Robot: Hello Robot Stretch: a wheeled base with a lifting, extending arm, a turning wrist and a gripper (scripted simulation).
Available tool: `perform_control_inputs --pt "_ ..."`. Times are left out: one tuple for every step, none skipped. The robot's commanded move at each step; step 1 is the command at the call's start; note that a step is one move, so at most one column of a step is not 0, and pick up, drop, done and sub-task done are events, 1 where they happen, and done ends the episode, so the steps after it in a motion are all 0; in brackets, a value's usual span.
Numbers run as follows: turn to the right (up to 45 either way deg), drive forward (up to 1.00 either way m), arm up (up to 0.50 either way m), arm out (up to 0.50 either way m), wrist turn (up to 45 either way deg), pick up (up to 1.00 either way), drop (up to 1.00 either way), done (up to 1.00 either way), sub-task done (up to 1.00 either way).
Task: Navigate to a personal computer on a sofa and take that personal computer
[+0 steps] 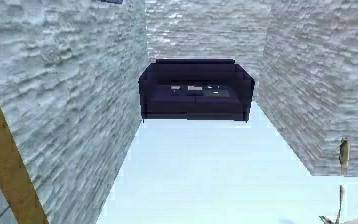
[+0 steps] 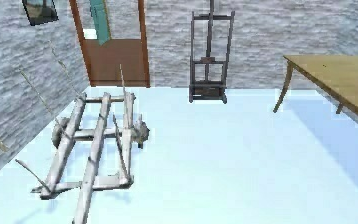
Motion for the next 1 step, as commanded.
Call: perform_control_inputs --pt "0.0 0.70 0.00 0.00 0.0 0.00 0.00 0.00 0.00"
